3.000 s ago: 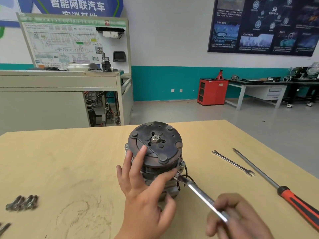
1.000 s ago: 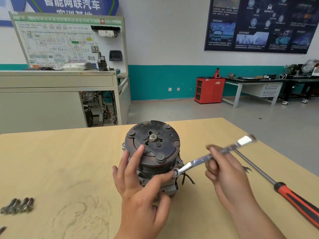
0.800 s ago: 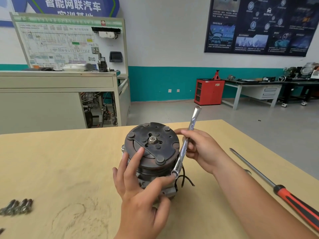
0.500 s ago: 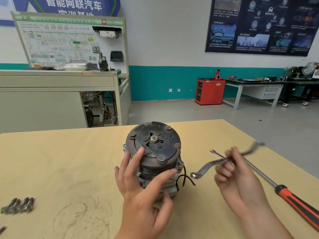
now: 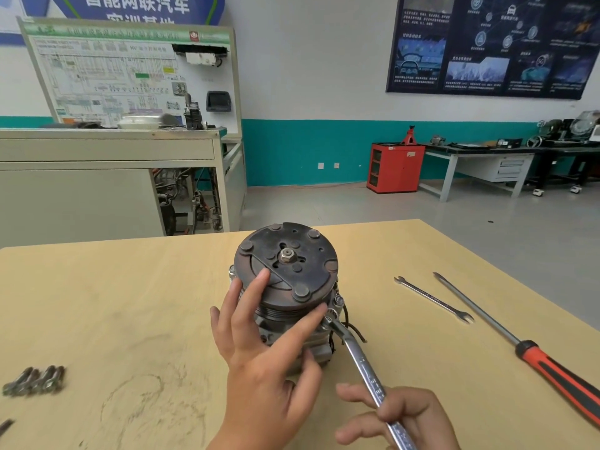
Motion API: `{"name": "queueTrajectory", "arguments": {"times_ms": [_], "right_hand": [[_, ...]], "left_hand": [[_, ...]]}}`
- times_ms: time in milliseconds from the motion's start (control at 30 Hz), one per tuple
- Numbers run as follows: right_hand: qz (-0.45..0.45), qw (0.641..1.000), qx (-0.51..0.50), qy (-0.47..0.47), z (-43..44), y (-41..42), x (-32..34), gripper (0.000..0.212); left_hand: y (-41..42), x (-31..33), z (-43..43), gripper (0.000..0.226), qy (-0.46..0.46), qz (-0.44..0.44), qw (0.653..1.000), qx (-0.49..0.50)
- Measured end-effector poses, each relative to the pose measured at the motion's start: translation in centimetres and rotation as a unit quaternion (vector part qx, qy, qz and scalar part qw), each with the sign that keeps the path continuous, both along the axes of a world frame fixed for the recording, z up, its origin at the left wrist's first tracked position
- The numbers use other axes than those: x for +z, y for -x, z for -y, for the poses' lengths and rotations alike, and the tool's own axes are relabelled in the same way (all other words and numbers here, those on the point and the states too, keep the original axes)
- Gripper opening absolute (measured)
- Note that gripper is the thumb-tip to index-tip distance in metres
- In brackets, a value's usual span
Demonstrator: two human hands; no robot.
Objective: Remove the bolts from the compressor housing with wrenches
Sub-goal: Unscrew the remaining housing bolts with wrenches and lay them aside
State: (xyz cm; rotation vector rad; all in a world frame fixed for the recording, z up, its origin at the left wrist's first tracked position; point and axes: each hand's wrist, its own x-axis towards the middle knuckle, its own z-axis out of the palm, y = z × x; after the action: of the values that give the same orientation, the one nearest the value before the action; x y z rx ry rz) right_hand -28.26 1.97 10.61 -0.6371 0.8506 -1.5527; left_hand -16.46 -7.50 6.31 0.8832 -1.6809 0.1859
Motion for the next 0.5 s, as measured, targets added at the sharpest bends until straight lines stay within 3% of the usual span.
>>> {"name": "queueTrajectory", "arguments": {"times_ms": [33, 133, 200, 300, 367, 433, 500], "right_hand": [[-0.019, 1.0, -0.006, -0.009, -0.1, -0.4, -0.3, 0.022], [-0.082, 0.996, 0.01, -0.015, -0.3, -0.5, -1.3, 0.036], [-0.116, 0.993, 0.023, -0.024, -0.6, -0.5, -1.4, 0.014], [-0.124, 0.99, 0.069, -0.017, -0.4, 1.2, -0.9, 0.005], [-0.083, 0.993, 0.078, 0.019, 0.5, 2.9, -0.6, 0.026], [-0.061, 0.996, 0.017, 0.06, 2.3, 4.3, -0.5, 0.043], [-0.056, 0.993, -0.054, 0.092, 4.6, 5.0, -0.7, 0.019]], "left_hand": [[0.0, 0.0, 0.0, 0.047, -0.003, 0.005, 1.0, 0.002], [0.1, -0.1, 0.0, 0.047, -0.012, 0.023, 1.0, 0.013], [0.2, -0.2, -0.1, 0.045, -0.014, 0.03, 0.999, 0.016], [0.3, -0.2, -0.2, 0.043, -0.018, 0.027, 0.999, 0.019], [0.4, -0.3, -0.2, 0.044, -0.018, 0.021, 0.999, 0.022], [0.4, -0.2, -0.2, 0.043, -0.017, 0.012, 1.0, 0.021], [0.4, -0.1, -0.2, 0.04, -0.015, 0.003, 1.0, 0.014]]}}
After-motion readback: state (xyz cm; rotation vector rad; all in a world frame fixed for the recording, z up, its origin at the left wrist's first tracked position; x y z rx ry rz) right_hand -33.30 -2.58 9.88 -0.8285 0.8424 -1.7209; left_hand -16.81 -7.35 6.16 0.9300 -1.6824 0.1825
